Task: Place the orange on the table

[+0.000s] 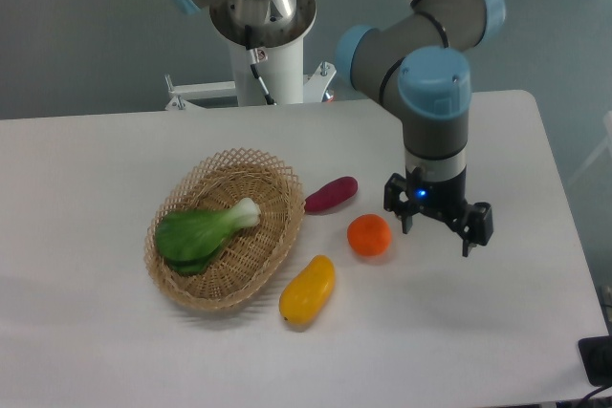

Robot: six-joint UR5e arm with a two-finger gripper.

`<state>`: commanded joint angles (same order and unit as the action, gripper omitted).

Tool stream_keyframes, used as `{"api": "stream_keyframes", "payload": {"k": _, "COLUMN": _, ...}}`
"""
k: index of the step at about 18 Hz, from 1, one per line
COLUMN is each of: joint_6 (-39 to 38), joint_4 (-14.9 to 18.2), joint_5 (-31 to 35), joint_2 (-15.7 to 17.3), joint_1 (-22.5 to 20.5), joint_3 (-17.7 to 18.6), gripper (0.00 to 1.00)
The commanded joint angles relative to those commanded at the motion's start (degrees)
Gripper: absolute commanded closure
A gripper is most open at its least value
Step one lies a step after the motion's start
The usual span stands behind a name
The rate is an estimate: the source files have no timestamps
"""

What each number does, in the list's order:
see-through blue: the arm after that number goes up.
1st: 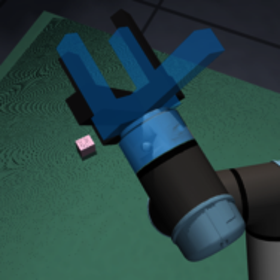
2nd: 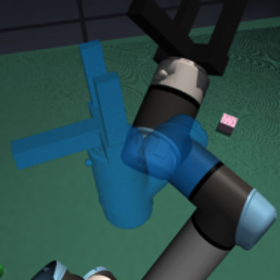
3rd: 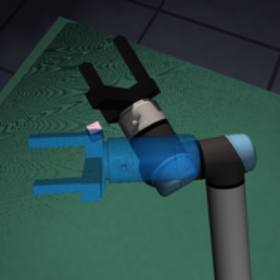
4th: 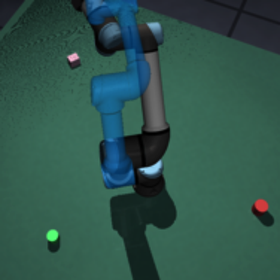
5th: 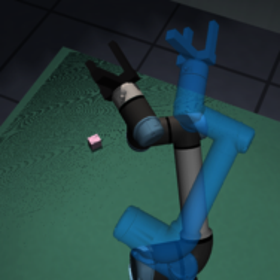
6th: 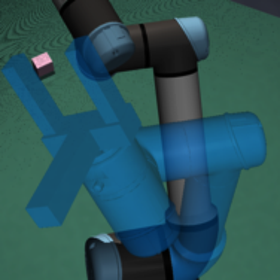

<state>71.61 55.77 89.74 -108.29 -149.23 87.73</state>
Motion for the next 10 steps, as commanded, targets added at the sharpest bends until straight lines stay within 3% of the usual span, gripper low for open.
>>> {"api": "stream_keyframes", "payload": {"k": 2, "joint_6": 3.6, "joint_4": 6.2, "joint_5": 0.0, "joint_2": 1.2, "joint_1": -1.6, "joint_3": -2.5, "gripper": 0.0}}
{"api": "stream_keyframes", "payload": {"k": 4, "joint_6": 7.6, "joint_4": 9.8, "joint_5": -0.5, "joint_2": 1.9, "joint_1": -3.5, "joint_3": -3.4, "gripper": 0.0}}
{"api": "stream_keyframes", "payload": {"k": 7, "joint_6": 17.2, "joint_4": 12.7, "joint_5": -0.6, "joint_2": 4.1, "joint_1": -6.4, "joint_3": -2.7, "gripper": 0.0}}
{"api": "stream_keyframes", "payload": {"k": 10, "joint_6": 19.3, "joint_4": 13.3, "joint_5": -2.4, "joint_2": 5.2, "joint_1": -8.0, "joint_3": -2.7, "gripper": 0.0}}
